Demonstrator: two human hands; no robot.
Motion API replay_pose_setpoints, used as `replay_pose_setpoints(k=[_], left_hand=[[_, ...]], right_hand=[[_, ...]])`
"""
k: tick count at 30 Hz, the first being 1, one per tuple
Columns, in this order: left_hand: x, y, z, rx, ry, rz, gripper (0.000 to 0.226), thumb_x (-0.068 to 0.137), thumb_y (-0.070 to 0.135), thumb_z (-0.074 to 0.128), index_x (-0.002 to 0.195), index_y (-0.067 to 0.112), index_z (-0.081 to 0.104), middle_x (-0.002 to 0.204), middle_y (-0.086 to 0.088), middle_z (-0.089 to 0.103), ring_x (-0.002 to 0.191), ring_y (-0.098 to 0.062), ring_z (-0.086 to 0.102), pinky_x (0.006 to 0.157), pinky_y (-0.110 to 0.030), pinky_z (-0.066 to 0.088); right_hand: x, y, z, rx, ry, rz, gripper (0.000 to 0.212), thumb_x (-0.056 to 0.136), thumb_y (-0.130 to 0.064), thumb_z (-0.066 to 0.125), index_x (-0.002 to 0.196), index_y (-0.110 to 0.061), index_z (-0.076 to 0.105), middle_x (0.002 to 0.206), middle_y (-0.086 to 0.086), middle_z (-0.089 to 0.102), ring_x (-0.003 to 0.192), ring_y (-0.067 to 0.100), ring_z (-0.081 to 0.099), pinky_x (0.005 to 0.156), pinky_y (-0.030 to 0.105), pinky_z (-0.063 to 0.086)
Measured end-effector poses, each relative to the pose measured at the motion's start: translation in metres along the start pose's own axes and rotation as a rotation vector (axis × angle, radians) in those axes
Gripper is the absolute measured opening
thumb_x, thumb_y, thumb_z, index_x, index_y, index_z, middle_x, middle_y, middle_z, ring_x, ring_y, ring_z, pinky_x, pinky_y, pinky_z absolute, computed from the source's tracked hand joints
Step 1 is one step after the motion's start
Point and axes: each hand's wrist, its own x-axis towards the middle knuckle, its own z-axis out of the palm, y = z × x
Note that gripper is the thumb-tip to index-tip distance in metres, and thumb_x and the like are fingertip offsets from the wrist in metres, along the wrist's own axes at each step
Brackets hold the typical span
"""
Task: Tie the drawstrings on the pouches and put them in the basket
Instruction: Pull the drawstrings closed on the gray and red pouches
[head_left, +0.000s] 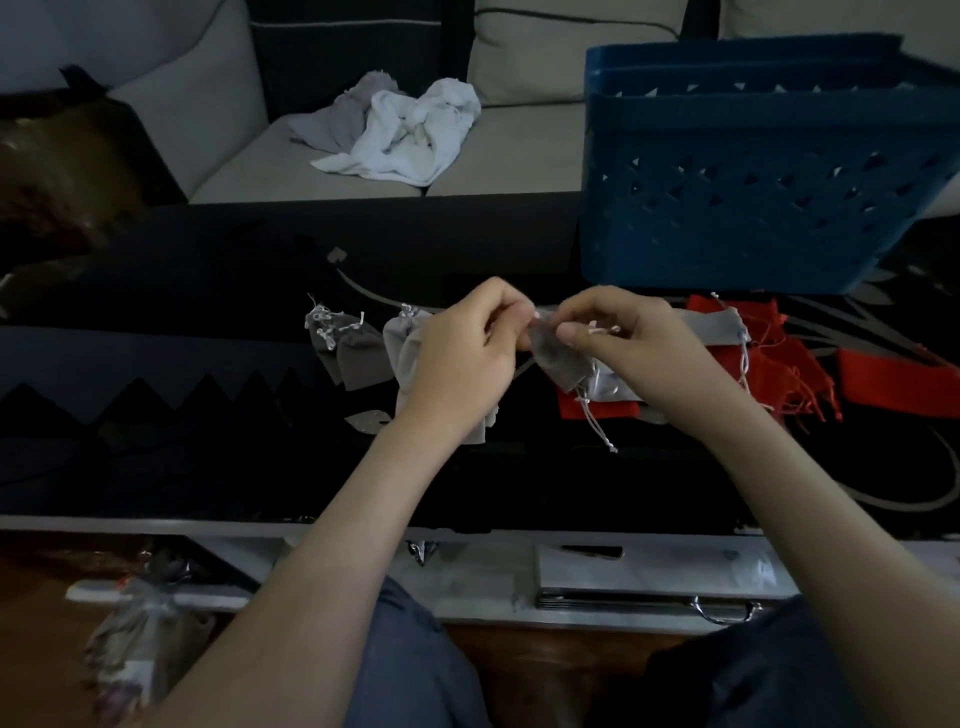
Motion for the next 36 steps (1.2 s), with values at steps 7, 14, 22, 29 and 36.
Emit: replay_pose_setpoints(k=[7, 14, 22, 29, 36], left_hand=[[0.002, 0.003, 0.005, -0.081, 0.143, 0.15, 0.007, 0.092, 0.009, 0.058, 0.086, 0.01, 0.062, 0.085, 0.002, 0.061, 0.081, -0.003, 0.056, 0.074, -0.011, 0.041], [0.004, 0.004, 0.01, -0.119, 0.167, 0.025, 0.007, 0.09, 0.016, 0.063, 0.087, 0.01, 0.064, 0.08, 0.006, 0.063, 0.078, 0.001, 0.058, 0.071, -0.01, 0.043], [0.002, 0.006, 0.017, -0.176, 0.076, -0.113, 0.022, 0.093, 0.026, 0.059, 0.085, 0.008, 0.068, 0.077, 0.002, 0.067, 0.076, -0.005, 0.062, 0.07, -0.019, 0.047], [-0.001, 0.008, 0.017, -0.132, 0.037, -0.077, 0.028, 0.098, 0.024, 0.051, 0.084, 0.007, 0.068, 0.074, -0.001, 0.067, 0.073, -0.008, 0.061, 0.067, -0.023, 0.045], [0.001, 0.001, 0.024, -0.02, -0.044, 0.024, 0.021, 0.094, 0.024, 0.055, 0.09, 0.008, 0.067, 0.081, 0.003, 0.059, 0.088, -0.02, 0.058, 0.077, -0.03, 0.043]], right_hand=[[0.001, -0.006, 0.005, 0.138, -0.02, 0.005, 0.01, 0.09, -0.013, 0.061, 0.083, -0.02, 0.065, 0.069, -0.015, 0.059, 0.066, -0.006, 0.053, 0.065, 0.009, 0.041], [-0.003, -0.014, 0.01, 0.348, -0.008, -0.016, 0.009, 0.089, -0.009, 0.059, 0.081, -0.013, 0.063, 0.064, -0.013, 0.06, 0.059, -0.004, 0.052, 0.056, 0.009, 0.04], [-0.004, -0.014, 0.015, 0.328, 0.136, -0.027, 0.015, 0.087, -0.006, 0.062, 0.096, -0.017, 0.056, 0.074, 0.005, 0.064, 0.067, 0.005, 0.061, 0.062, 0.015, 0.049], [-0.002, -0.009, 0.013, 0.204, 0.223, -0.082, 0.012, 0.086, -0.01, 0.065, 0.079, -0.018, 0.06, 0.074, -0.005, 0.062, 0.07, 0.0, 0.056, 0.069, 0.014, 0.045], [-0.001, -0.005, 0.012, 0.131, 0.274, -0.141, 0.012, 0.089, -0.011, 0.062, 0.084, -0.022, 0.059, 0.081, -0.007, 0.059, 0.074, 0.0, 0.052, 0.073, 0.016, 0.044]])
